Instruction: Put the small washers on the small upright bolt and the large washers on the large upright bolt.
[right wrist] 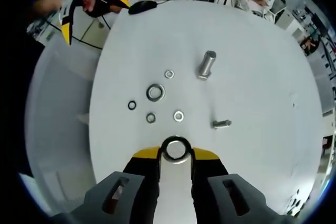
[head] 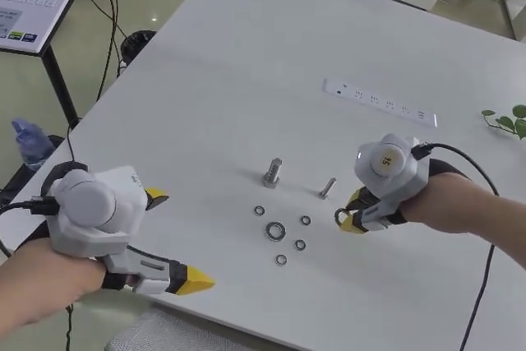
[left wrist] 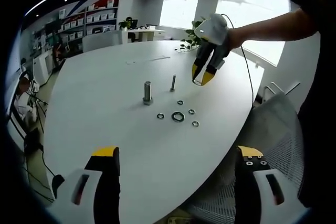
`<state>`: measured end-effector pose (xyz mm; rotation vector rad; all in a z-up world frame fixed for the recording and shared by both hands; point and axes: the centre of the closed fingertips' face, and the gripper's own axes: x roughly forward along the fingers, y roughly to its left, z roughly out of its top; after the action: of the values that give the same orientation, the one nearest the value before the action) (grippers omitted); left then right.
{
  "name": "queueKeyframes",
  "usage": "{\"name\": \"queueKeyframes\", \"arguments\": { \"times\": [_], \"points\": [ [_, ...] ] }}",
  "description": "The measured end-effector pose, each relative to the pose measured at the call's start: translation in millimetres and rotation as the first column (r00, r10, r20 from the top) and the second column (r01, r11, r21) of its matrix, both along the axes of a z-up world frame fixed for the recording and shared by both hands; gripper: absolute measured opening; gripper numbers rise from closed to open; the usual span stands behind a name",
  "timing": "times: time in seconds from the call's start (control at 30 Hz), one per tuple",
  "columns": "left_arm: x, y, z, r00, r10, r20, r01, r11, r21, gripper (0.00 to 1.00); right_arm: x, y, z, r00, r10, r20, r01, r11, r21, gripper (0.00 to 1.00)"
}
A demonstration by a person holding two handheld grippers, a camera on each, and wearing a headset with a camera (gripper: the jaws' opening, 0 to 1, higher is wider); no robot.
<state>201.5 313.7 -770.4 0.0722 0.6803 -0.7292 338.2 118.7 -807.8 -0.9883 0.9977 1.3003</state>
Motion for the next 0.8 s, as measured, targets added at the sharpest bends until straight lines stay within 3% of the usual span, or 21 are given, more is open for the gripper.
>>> {"name": "queueKeyframes", "arguments": {
  "times": [0.67,0.8],
  "points": [
    [-2.0,9.6,-3.4,1.000,0.002,0.007,-0.002,1.000,0.007,0.90,17.9,38.0,25.2,0.999,0.051,0.016,-0.051,0.999,0.012,0.21],
    [-0.3,11.0,-2.7,1.000,0.004,0.025,-0.004,1.000,0.021,0.90,22.3,48.9,29.2,0.998,0.054,0.014,-0.055,0.998,0.026,0.21]
  ]
}}
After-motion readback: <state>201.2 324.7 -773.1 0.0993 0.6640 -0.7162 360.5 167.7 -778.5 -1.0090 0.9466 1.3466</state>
